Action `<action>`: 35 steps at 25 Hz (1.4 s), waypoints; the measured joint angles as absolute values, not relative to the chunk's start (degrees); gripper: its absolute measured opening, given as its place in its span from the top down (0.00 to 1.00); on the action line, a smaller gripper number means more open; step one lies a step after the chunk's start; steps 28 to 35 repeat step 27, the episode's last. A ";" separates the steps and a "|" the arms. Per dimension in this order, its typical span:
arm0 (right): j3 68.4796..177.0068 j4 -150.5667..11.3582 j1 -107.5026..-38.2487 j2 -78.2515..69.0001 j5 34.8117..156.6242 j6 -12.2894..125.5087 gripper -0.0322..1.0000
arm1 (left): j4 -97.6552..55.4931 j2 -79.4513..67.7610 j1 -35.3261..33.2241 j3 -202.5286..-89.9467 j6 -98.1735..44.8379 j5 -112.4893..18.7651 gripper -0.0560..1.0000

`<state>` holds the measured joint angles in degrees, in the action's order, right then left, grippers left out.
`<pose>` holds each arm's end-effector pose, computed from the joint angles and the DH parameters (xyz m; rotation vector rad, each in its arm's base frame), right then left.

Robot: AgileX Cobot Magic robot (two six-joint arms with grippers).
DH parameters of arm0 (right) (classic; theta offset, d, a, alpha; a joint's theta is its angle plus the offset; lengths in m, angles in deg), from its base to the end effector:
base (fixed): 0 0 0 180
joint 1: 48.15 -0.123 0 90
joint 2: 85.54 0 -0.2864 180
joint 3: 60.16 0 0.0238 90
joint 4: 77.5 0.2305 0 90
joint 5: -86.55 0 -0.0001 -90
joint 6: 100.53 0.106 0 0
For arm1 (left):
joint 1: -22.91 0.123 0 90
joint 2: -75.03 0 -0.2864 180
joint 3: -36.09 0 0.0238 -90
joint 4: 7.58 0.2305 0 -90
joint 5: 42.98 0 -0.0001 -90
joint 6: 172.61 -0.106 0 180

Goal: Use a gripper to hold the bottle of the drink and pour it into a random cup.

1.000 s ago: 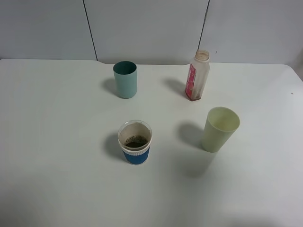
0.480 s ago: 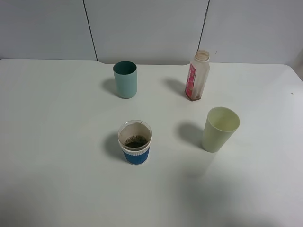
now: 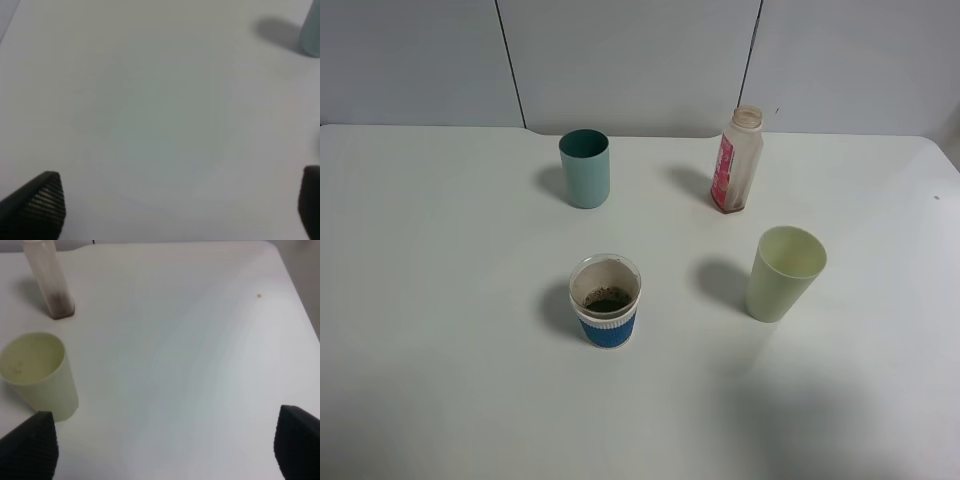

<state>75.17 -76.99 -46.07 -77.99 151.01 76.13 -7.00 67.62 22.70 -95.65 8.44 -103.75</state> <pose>-0.0216 0.0016 0.2730 -0.0235 2.0366 -0.0488 -0.0122 0.0010 0.2623 -0.0154 2.0322 -0.0018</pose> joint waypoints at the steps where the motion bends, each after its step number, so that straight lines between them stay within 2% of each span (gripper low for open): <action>1: 74.55 -76.99 -46.07 -77.99 150.45 76.13 0.15 | -7.00 67.62 22.70 -95.65 8.44 -103.75 0.07; 7: 71.65 -76.36 -46.07 -77.99 147.82 75.75 0.15 | -7.00 67.62 22.70 -95.65 8.44 -103.75 0.07; 35: 71.59 -78.56 -46.07 -77.99 147.70 78.33 0.15 | -7.00 67.62 22.70 -95.65 8.44 -103.75 0.07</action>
